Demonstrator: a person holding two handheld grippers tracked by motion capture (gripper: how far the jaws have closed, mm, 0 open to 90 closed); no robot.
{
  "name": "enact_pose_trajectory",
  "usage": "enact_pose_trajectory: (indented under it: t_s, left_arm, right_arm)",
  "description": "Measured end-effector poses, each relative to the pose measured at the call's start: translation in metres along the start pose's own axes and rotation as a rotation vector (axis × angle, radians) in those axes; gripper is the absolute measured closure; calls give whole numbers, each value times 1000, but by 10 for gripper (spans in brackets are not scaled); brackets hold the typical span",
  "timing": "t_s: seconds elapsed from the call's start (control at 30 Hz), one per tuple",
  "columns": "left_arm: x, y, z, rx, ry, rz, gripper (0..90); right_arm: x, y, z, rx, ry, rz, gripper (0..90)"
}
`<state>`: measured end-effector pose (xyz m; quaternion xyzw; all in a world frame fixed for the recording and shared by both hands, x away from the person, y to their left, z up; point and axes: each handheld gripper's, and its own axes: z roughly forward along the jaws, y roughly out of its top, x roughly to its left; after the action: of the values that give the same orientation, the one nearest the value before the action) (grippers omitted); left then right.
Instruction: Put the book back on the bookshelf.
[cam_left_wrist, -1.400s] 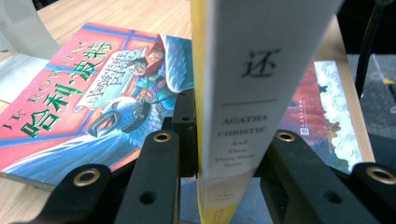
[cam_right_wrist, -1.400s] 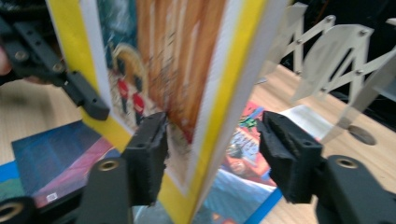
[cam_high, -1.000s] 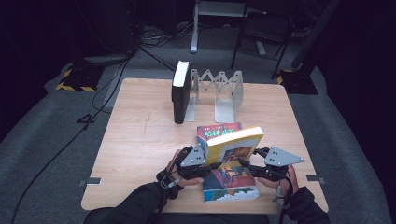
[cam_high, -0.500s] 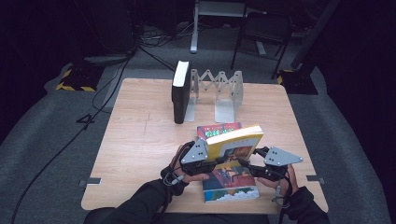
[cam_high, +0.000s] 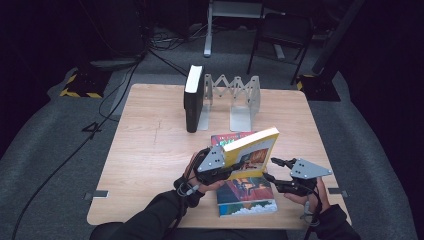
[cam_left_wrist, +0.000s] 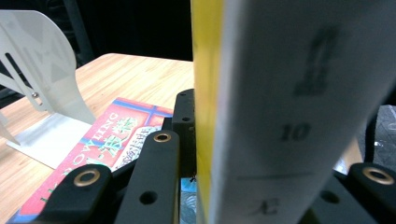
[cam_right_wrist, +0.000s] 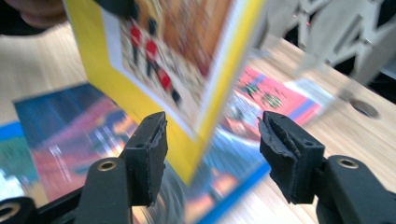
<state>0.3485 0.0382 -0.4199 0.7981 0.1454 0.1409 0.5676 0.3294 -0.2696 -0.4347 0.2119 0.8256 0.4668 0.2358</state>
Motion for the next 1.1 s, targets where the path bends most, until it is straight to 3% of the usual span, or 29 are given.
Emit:
enact_pose_trajectory:
  t_s: [0.1,0.13,0.33,0.43,0.6,0.87,0.93,0.97,1.1]
  left_arm:
    - [1,2,1,-2,5,-3,749]
    - [2,3,1,1,9,5,749]
    - [11,11,3,-7,75,4,750]
    - [20,14,2,-25,121,-3,750]
    - [40,19,-11,-44,231,0,750]
    - [73,10,-39,-53,421,-66,750]
    - [76,8,-41,-51,437,-70,750]
    - [83,3,-45,-50,479,-104,750]
    - [93,-7,-47,-40,566,-162,750]
  right_arm:
    - [-6,-7,-5,32,-20,21,384]
    - [-14,-16,-11,60,-45,54,352]
    - [-27,-32,-24,93,-97,112,344]
    - [-36,-44,-32,93,-126,165,344]
    - [-44,-55,-34,103,-149,217,345]
    - [-42,-57,-26,123,-140,209,344]
    - [-40,-57,-24,133,-138,201,344]
    - [-40,-57,-23,138,-135,198,344]
    - [-39,-58,-22,145,-138,190,344]
